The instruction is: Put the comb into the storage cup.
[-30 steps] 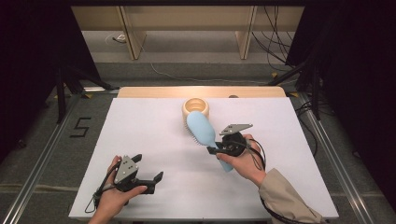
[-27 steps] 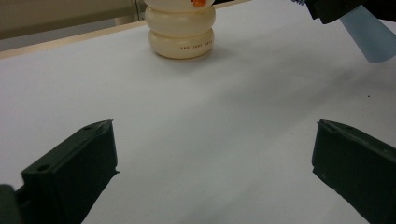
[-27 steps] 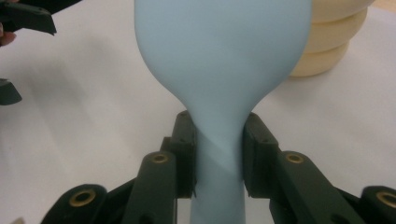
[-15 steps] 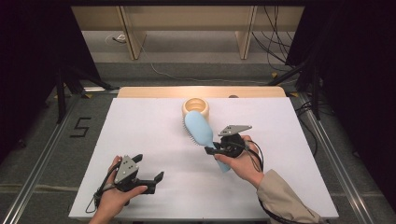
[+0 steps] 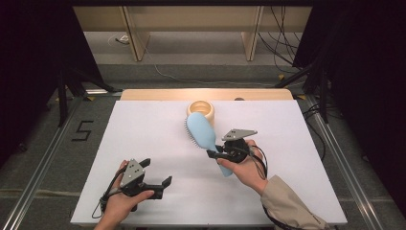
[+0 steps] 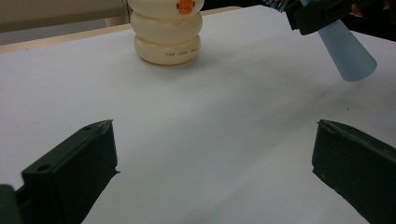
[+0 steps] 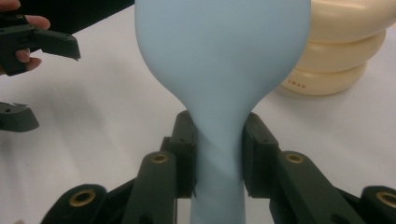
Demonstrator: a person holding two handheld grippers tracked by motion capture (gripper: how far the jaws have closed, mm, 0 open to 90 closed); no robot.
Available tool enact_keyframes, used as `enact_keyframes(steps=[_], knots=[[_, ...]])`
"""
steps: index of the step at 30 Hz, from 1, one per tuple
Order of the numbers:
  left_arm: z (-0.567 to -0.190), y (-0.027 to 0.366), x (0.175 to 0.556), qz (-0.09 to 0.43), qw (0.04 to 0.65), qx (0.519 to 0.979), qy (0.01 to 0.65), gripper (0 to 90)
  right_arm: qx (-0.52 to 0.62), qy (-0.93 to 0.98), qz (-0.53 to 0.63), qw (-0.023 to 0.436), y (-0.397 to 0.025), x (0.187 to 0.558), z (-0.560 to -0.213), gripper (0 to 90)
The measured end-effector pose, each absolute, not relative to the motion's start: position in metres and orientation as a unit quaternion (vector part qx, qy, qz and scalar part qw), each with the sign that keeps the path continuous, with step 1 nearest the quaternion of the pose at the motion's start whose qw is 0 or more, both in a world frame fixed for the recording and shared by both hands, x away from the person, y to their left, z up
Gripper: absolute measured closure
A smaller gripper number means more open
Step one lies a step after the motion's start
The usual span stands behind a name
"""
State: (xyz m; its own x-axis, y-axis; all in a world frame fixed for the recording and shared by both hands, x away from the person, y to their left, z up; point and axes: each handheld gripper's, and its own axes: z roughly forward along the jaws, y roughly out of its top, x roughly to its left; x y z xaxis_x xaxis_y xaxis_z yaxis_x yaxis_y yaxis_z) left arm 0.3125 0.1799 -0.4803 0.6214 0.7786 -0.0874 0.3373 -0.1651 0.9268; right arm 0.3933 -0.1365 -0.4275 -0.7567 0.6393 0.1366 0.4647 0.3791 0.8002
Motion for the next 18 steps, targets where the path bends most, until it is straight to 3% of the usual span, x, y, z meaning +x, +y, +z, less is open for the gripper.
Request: enact_keyframes(steps=[18], knots=[[-0.479,0.167,0.318,0.187,0.536,0.729,0.383,1.0,0.334,0.813,0.466,0.096,-0.128,0.389,-0.428,70.4]])
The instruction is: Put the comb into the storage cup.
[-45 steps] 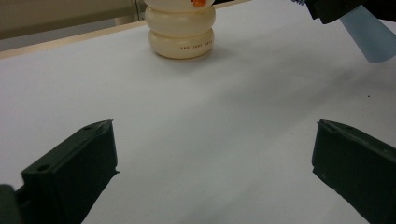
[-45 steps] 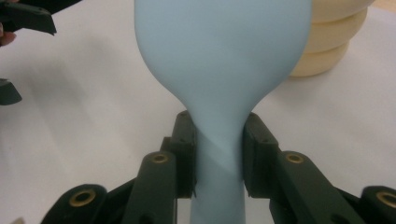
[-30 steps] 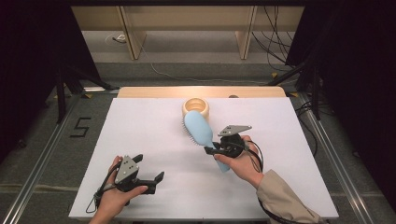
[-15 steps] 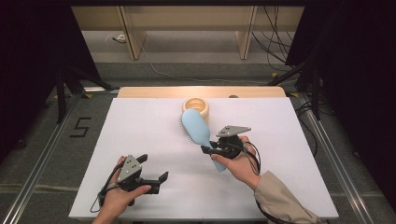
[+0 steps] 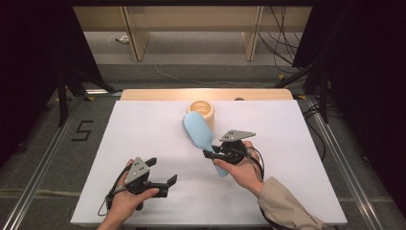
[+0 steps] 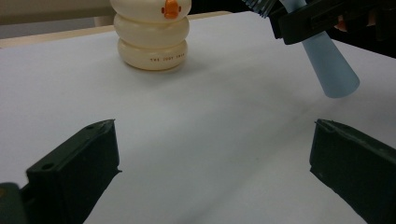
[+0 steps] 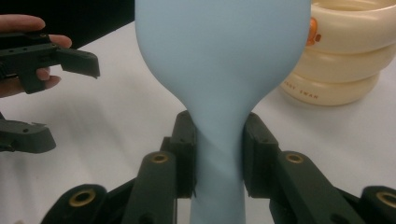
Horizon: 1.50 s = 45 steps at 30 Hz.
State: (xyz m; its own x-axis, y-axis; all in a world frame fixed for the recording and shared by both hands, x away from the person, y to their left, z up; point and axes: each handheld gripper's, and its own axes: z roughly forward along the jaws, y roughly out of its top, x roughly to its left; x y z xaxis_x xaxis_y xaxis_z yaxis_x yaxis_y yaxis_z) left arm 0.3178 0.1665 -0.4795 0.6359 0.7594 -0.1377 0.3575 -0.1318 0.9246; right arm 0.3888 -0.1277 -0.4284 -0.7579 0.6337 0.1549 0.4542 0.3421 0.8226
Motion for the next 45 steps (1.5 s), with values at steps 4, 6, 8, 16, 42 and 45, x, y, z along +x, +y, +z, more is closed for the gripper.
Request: enact_keyframes(steps=[4,6,8,16,42,45], knots=[[-0.48,0.159,0.319,0.178,0.538,0.732,0.379,1.1,0.33,0.813,0.469,0.099,-0.125,0.387,-0.428,70.3],[-0.48,0.155,0.32,0.173,0.54,0.733,0.376,1.2,0.33,0.812,0.471,0.1,-0.124,0.386,-0.427,70.4],[-0.48,0.151,0.321,0.17,0.54,0.734,0.374,1.3,0.33,0.811,0.472,0.099,-0.122,0.385,-0.428,70.4],[-0.48,0.143,0.325,0.164,0.544,0.736,0.368,1.9,0.331,0.808,0.478,0.1,-0.118,0.382,-0.429,70.4],[-0.478,0.122,0.328,0.139,0.557,0.733,0.364,4.4,0.33,0.805,0.483,0.099,-0.113,0.381,-0.43,70.3],[-0.478,0.118,0.328,0.135,0.56,0.734,0.36,4.8,0.331,0.804,0.484,0.099,-0.112,0.38,-0.43,70.3]])
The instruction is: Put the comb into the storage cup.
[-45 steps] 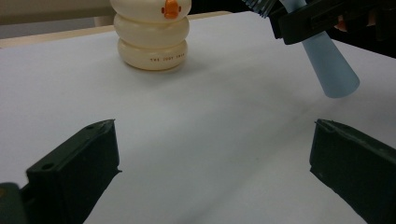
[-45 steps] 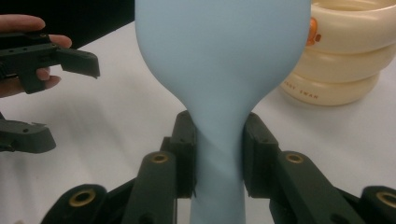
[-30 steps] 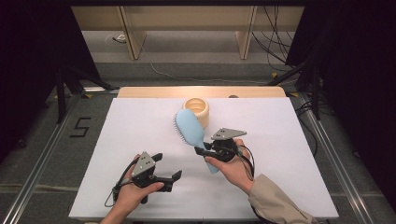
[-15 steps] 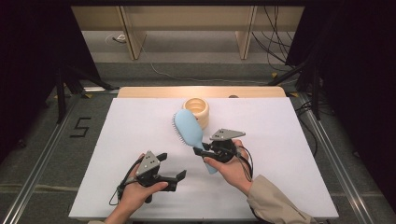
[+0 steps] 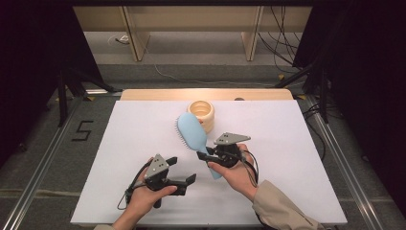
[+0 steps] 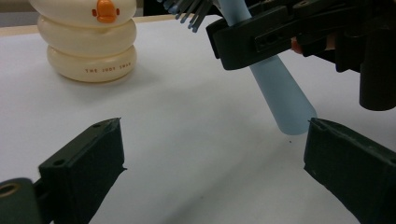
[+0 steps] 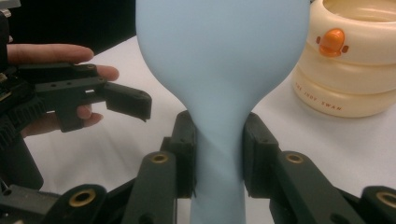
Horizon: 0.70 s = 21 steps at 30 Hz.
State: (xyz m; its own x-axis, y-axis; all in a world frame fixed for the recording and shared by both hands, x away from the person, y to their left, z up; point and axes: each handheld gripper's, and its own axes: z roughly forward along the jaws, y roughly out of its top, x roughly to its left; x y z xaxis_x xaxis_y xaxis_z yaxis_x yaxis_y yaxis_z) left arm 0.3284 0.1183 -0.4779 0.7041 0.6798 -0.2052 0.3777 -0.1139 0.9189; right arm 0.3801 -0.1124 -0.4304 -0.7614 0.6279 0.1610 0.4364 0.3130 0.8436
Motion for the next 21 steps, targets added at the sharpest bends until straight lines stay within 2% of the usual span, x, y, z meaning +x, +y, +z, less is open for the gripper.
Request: enact_keyframes(steps=[21], knots=[[-0.479,0.093,0.339,0.105,0.574,0.728,0.362,9.1,0.329,0.804,0.486,0.097,-0.108,0.378,-0.432,70.4]])
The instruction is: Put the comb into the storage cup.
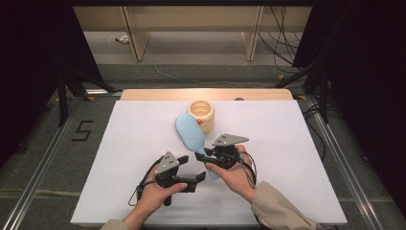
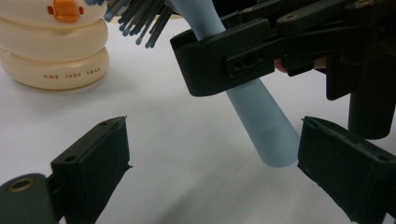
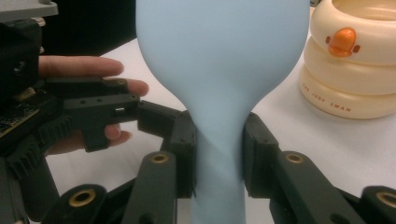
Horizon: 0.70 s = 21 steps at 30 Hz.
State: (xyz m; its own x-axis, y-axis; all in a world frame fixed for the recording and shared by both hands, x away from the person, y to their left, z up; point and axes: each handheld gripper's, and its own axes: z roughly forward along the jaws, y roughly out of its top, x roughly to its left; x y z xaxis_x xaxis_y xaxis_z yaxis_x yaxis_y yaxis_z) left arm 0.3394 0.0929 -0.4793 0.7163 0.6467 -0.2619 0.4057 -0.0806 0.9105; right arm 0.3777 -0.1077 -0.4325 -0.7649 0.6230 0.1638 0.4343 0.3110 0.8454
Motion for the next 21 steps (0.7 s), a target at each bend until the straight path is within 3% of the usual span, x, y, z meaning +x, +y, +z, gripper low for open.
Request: enact_keyframes(steps=[21], knots=[[-0.4799,0.0816,0.3431,0.102,0.574,0.726,0.363,14.9,0.327,0.804,0.486,0.1,-0.1053,0.3763,-0.4348,70.3]])
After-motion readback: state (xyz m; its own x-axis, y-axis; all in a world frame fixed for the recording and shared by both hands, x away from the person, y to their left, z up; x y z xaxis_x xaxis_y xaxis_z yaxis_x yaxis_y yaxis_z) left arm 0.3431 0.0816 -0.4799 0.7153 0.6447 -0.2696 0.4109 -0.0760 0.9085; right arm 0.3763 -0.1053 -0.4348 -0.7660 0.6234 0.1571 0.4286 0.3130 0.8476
